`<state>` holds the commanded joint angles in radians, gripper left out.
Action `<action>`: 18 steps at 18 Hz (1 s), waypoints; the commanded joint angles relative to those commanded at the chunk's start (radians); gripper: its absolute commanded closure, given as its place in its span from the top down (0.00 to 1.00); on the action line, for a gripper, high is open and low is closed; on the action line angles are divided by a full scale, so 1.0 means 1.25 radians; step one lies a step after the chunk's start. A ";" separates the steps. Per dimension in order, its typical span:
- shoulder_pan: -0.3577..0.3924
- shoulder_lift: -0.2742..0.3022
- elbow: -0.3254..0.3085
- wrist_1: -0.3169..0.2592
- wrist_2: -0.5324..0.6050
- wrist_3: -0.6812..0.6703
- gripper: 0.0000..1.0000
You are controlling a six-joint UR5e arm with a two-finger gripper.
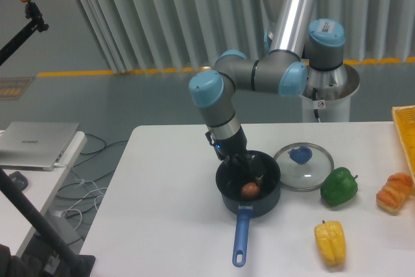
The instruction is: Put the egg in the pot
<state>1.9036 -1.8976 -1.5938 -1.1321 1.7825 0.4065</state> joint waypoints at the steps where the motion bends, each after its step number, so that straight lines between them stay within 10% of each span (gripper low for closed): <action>1: 0.004 0.001 0.000 0.000 0.001 0.004 1.00; 13: 0.115 0.053 0.001 -0.004 -0.006 0.093 1.00; 18: 0.172 0.088 0.001 -0.081 -0.016 0.140 1.00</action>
<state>2.1183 -1.7871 -1.5923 -1.2332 1.7626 0.5813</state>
